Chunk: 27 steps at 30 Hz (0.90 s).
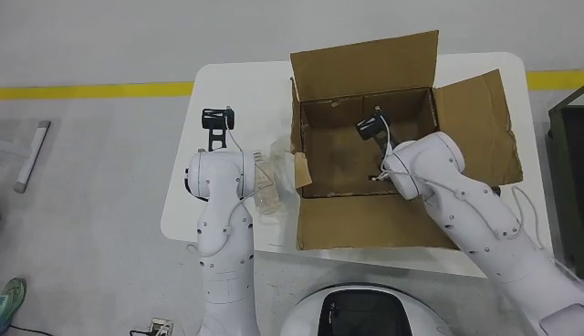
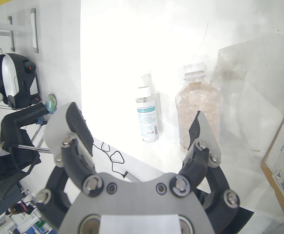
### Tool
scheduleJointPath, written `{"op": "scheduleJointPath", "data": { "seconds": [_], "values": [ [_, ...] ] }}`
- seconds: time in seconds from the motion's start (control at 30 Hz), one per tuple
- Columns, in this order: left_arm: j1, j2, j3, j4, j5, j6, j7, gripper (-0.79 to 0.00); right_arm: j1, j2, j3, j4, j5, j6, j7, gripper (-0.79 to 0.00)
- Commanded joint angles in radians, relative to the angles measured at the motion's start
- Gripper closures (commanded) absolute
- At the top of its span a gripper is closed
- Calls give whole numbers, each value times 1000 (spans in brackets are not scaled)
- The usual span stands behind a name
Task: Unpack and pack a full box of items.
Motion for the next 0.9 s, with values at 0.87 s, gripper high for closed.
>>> {"op": "scheduleJointPath", "data": {
  "seconds": [0.87],
  "values": [
    [0, 0, 0, 0, 0, 0, 0, -785, 18, 3, -54, 102, -25, 44, 0, -376]
  ]
}}
